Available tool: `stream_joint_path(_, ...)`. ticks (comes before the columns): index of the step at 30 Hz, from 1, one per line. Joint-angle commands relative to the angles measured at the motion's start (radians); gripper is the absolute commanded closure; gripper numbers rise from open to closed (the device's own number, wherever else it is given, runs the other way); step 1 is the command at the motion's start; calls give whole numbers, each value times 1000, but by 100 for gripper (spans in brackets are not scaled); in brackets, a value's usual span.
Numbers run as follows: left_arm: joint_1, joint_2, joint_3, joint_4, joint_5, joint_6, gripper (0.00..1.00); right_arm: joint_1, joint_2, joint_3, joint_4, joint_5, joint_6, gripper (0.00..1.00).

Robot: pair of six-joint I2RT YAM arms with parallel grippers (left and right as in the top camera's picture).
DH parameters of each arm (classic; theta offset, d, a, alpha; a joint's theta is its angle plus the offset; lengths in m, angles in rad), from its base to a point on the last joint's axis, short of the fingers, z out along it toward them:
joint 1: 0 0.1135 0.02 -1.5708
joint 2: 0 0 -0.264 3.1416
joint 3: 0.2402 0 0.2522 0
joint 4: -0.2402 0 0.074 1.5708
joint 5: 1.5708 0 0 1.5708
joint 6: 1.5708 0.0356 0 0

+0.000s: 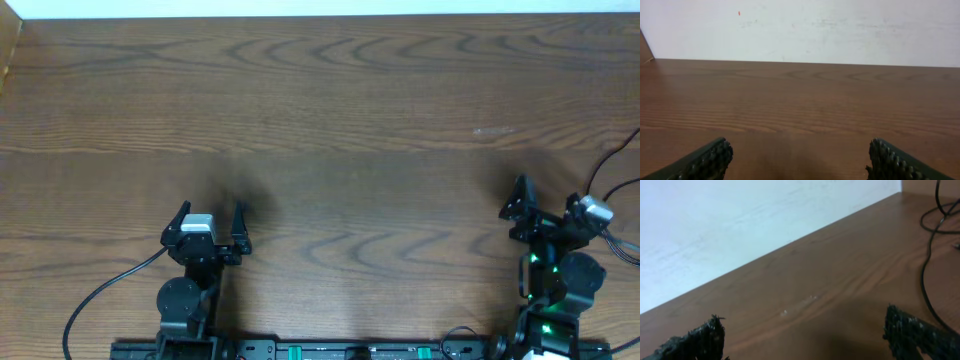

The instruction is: Untangle cables

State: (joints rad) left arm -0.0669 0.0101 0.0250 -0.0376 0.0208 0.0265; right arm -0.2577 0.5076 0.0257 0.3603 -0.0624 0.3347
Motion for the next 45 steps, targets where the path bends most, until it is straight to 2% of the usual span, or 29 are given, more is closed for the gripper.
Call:
stream_joint_path(1, 5, -6, -21, -34, -6, 2, 12, 6, -64, -20, -66, 16, 13, 1)
stream_joint_path(6, 5, -6, -21, -34, -6, 2, 12, 8, -114, -20, -126, 24, 12, 1)
stream_joint_path(19, 5, -6, -21, -34, -6, 3, 12, 32, -361, -20, -427, 97, -16, 1)
stream_joint_path(27, 5, -6, -21, -34, -6, 2, 12, 39, -433, -20, -434, 93, -126, 1)
stream_joint_path(37, 5, -6, -21, -34, -6, 2, 12, 90, -503, -20, -439, 72, -331, 1)
stream_joint_path(45, 5, -6, -21, -34, -6, 2, 12, 95, -503, -20, -439, 67, -340, 1)
